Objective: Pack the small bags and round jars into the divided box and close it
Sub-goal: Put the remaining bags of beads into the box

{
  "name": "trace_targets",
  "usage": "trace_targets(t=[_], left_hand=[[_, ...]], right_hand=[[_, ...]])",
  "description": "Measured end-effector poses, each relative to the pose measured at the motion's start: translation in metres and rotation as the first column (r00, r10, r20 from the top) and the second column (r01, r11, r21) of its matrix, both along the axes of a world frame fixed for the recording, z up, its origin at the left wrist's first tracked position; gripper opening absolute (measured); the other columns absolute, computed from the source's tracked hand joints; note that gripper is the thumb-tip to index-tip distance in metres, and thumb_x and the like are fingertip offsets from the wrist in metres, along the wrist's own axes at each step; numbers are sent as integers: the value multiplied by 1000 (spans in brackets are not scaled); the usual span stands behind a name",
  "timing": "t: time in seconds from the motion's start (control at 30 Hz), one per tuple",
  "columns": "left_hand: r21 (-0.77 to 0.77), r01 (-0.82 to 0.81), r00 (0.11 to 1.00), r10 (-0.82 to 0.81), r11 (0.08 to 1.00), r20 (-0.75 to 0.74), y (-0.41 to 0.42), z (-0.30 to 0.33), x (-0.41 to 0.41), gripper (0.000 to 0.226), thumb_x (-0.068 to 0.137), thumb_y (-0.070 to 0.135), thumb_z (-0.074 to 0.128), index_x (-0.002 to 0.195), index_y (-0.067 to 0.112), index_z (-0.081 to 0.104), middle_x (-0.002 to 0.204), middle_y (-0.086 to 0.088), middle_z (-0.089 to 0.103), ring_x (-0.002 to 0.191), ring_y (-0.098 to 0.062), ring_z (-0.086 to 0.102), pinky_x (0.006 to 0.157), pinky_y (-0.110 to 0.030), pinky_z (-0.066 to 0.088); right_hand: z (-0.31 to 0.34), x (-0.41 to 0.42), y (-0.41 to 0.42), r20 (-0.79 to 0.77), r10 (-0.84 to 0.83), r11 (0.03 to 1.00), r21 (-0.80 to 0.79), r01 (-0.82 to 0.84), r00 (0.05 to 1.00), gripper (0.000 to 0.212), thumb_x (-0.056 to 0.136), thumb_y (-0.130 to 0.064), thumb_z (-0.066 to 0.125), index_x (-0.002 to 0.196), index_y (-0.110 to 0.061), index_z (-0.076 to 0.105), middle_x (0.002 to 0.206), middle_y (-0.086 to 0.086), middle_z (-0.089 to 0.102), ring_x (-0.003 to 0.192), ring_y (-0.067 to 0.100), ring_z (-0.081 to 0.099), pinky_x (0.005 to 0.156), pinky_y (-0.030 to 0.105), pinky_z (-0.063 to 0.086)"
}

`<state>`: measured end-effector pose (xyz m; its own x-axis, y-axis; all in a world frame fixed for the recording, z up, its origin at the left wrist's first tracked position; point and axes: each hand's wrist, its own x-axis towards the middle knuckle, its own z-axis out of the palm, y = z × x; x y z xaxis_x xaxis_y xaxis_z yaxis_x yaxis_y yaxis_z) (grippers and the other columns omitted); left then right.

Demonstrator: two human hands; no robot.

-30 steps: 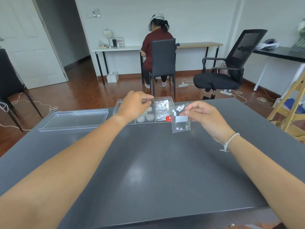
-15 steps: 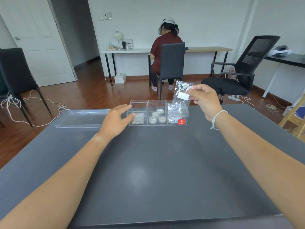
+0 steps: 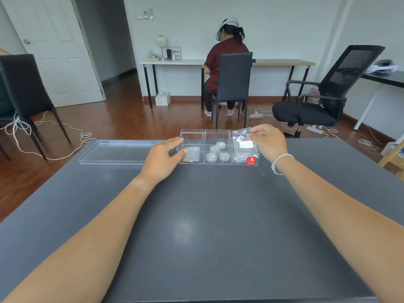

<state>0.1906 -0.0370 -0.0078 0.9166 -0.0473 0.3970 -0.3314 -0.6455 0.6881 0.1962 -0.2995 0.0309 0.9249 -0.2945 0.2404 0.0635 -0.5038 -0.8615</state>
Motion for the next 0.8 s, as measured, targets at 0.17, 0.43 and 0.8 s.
trace_targets(t=[0.17, 0.43, 0.8], left_hand=[[-3, 0, 1000, 0, 1000, 2, 0, -1, 0, 43, 84, 30, 60, 125, 21, 52, 139, -2, 48, 130, -13, 40, 103, -20, 26], [30, -15, 999, 14, 999, 41, 2, 3, -6, 41, 85, 28, 59, 124, 17, 53, 136, -4, 51, 127, -13, 43, 100, -15, 24], [188, -157, 987, 145, 970, 75, 76, 14, -35, 36, 87, 24, 56, 121, 13, 56, 132, -6, 55, 126, -20, 46, 107, -29, 32]], right_hand=[[-4, 0, 5, 29, -38, 994, -105, 41, 999, 19, 83, -19, 57, 102, -20, 61, 102, 5, 70, 109, 27, 51, 100, 47, 35], [-3, -9, 8, 154, -49, 987, -145, 72, 987, 30, 80, -11, 58, 109, -21, 58, 108, 6, 59, 107, 26, 44, 98, 50, 38], [1, -52, 98, 342, 307, 933, -292, -210, 888, 15, 79, -14, 61, 91, -21, 65, 95, -2, 63, 95, 25, 52, 88, 40, 40]])
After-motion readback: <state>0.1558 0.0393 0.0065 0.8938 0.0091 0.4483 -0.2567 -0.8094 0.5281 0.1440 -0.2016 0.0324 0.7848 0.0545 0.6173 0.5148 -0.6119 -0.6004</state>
